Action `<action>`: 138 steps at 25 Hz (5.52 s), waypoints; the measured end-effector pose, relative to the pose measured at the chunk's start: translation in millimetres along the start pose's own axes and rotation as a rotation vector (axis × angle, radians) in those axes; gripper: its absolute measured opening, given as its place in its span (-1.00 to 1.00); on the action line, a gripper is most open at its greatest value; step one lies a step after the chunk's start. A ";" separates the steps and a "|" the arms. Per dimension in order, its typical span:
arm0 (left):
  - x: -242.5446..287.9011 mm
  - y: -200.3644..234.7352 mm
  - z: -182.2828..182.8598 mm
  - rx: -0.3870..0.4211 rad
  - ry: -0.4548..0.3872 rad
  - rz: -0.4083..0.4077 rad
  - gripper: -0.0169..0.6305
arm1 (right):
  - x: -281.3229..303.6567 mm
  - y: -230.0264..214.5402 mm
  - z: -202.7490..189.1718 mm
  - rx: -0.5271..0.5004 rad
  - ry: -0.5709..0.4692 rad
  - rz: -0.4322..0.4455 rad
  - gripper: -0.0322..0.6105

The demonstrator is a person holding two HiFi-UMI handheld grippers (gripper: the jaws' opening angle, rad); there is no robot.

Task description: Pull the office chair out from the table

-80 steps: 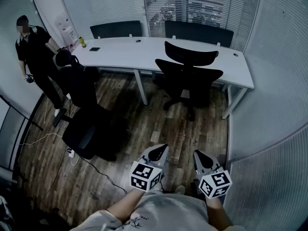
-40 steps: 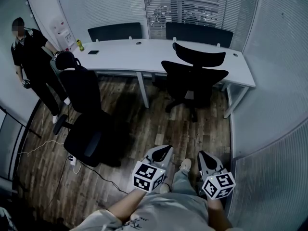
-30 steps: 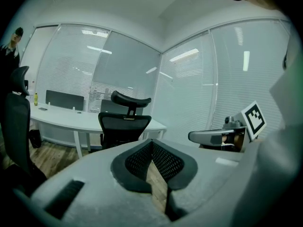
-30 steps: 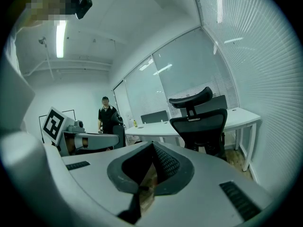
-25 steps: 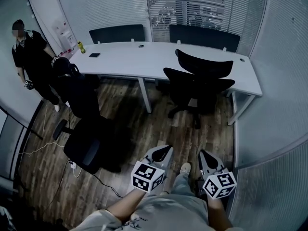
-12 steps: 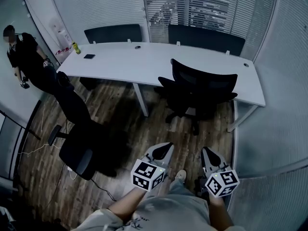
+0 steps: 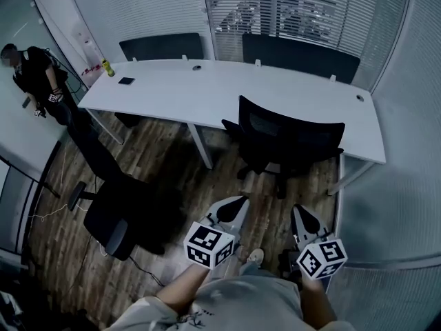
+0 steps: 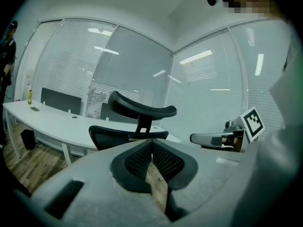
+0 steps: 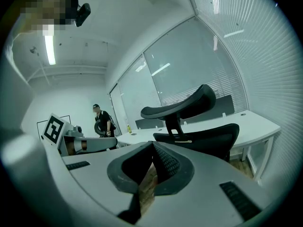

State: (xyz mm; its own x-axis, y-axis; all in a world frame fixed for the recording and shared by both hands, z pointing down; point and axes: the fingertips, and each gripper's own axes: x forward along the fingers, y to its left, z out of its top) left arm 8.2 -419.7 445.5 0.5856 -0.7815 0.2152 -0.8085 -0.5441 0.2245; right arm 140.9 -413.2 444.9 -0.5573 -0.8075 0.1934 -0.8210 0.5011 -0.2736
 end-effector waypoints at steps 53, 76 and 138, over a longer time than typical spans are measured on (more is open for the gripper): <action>104.8 60.2 66.9 -0.381 -0.096 -0.247 -0.37 | 76.0 -67.9 64.6 0.212 -0.126 0.037 -0.48; 130.5 70.6 81.5 -0.462 -0.115 -0.300 -0.36 | 90.8 -85.9 84.8 0.402 -0.187 0.031 -0.38; 75.8 -4.8 34.8 -0.529 -0.094 -0.261 -0.43 | 7.6 -67.5 46.5 0.446 -0.160 0.111 -0.45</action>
State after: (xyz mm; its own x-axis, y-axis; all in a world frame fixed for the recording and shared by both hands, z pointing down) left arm 54.4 -487.0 427.7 0.7337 -0.6794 0.0095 -0.4858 -0.5147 0.7065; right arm 197.9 -467.6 421.1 -0.5835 -0.8121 0.0026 -0.6050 0.4326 -0.6684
